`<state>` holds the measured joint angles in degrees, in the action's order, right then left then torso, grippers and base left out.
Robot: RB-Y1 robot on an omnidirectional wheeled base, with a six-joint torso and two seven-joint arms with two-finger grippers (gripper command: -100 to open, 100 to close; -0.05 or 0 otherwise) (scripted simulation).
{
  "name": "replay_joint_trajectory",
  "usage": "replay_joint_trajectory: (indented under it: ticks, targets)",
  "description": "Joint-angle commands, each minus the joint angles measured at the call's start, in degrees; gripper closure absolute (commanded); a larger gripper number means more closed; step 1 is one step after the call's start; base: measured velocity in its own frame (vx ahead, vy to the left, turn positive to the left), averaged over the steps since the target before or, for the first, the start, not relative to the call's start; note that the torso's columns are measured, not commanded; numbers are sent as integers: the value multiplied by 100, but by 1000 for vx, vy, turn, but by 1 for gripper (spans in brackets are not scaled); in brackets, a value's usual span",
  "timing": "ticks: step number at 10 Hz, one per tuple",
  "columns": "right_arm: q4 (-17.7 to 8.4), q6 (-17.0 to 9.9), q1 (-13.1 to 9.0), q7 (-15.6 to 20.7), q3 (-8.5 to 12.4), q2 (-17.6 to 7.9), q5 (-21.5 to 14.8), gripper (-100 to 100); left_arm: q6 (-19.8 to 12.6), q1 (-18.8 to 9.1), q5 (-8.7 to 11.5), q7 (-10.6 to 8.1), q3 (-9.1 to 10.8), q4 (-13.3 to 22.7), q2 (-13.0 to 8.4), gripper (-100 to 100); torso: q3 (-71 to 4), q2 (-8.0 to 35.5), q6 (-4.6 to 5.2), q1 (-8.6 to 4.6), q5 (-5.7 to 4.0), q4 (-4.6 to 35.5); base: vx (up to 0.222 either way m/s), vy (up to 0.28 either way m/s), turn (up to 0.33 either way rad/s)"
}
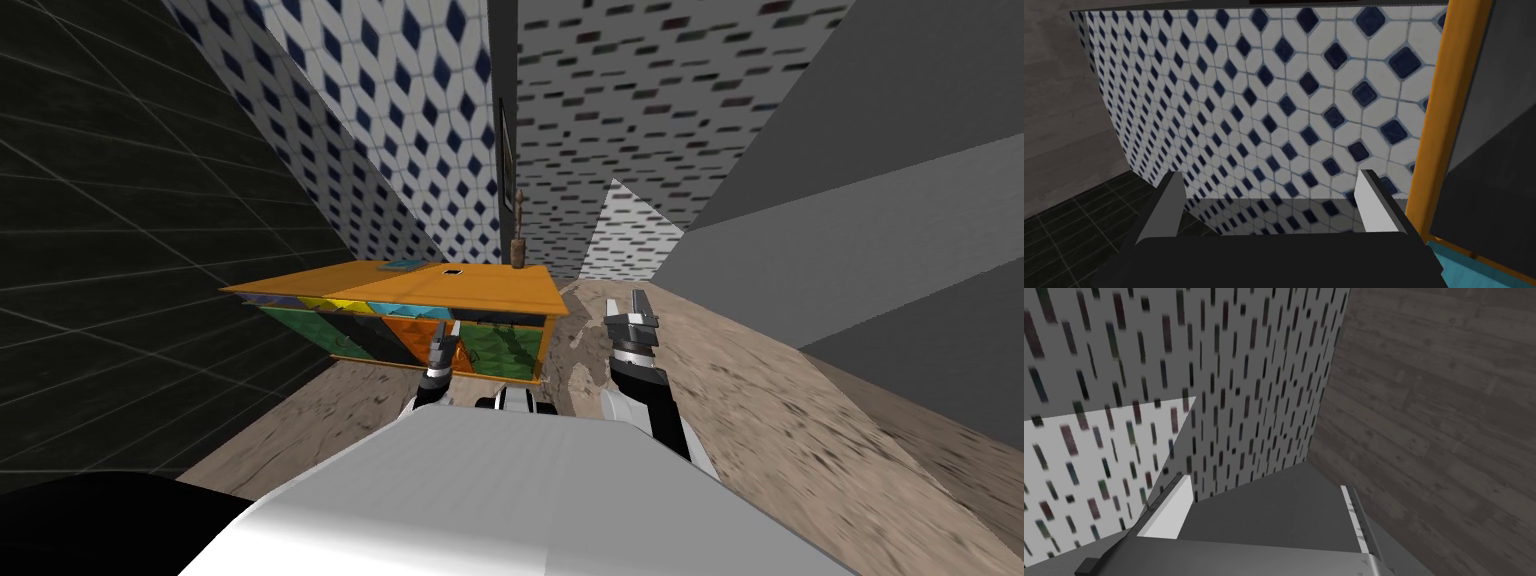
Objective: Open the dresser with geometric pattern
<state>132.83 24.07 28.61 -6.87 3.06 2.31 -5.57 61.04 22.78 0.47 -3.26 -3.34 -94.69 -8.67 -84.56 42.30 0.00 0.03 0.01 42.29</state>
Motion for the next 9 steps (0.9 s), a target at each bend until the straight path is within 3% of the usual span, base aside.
replay_joint_trajectory:
  ticks: [1, 7, 9]
  targets:
    - [0, 0, 0, 0, 0, 0, 0, 0, 334, -51, -32, -13, -7, 471, 60, -100, -1, -1, 1, -2, -1, 0, 57, -57, -16]
    - [0, 0, 0, 0, 0, 0, 0, 0, 709, -110, -74, -25, -18, 1093, 105, -100, -3, -4, 1, -7, -2, -1, 39, -42, -8]
    - [0, 0, 0, 0, 0, 0, 0, 0, 974, -153, -104, -33, -26, 1519, 120, -100, 1, 2, 0, 1, 1, 0, 43, -40, -15]
